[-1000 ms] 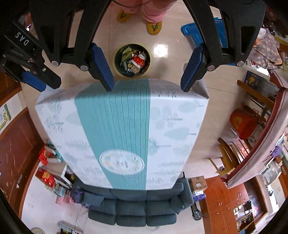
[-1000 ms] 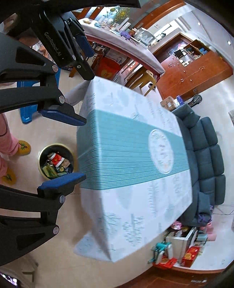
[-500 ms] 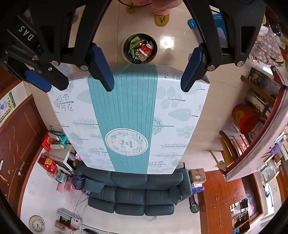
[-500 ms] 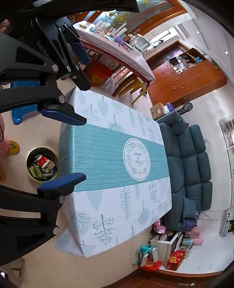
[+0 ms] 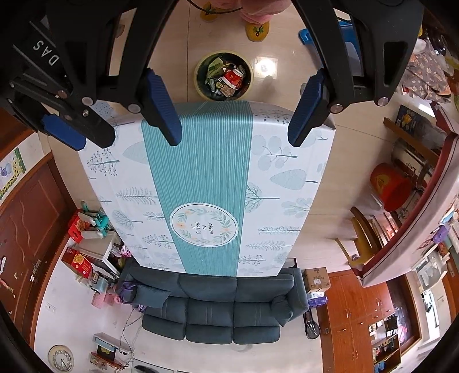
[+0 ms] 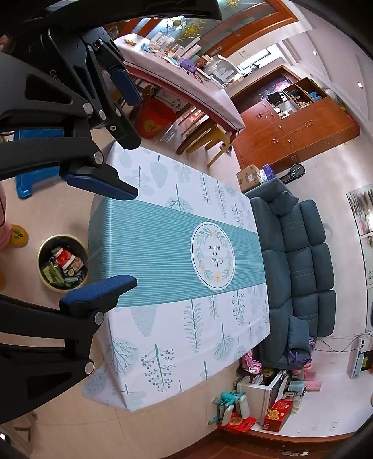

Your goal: Collect trash

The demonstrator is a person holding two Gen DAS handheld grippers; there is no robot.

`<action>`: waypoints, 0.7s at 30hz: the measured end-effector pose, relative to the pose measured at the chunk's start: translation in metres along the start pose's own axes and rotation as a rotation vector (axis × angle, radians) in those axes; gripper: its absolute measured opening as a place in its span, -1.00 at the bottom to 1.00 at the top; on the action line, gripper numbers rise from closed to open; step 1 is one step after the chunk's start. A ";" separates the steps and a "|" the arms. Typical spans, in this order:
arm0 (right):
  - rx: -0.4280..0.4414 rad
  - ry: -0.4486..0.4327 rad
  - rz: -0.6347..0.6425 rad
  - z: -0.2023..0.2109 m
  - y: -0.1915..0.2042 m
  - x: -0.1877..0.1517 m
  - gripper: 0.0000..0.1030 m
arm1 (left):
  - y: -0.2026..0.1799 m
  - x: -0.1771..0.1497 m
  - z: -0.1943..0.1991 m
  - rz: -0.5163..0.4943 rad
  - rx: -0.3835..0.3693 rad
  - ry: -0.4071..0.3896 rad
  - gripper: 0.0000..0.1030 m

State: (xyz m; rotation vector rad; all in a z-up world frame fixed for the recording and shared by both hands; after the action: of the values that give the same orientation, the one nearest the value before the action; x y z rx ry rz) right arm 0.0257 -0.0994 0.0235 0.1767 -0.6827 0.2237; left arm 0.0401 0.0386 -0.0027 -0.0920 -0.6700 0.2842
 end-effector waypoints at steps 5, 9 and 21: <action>0.000 0.004 -0.008 -0.002 0.001 0.000 0.08 | -0.001 -0.003 -0.001 -0.005 -0.002 0.009 0.43; -0.001 0.005 -0.012 -0.007 -0.003 -0.001 0.08 | -0.003 -0.004 -0.005 -0.023 -0.006 0.019 0.43; 0.001 0.006 -0.015 -0.007 -0.004 -0.001 0.08 | -0.005 -0.004 -0.009 -0.033 -0.006 0.027 0.43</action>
State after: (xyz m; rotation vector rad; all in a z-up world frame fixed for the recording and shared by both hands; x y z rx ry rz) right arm 0.0301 -0.1015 0.0171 0.1818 -0.6750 0.2105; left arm 0.0439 0.0333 -0.0108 -0.0905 -0.6455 0.2492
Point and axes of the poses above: each gripper's, at about its wrist camera, not at the fingertips, and z roughly against the way its jaws point, y to its left, x to its top, the point moved 10 cm from there along -z, roughly the way its jaws point, and after that the axes turned 14 degrees about z, right-handed, at the moved point
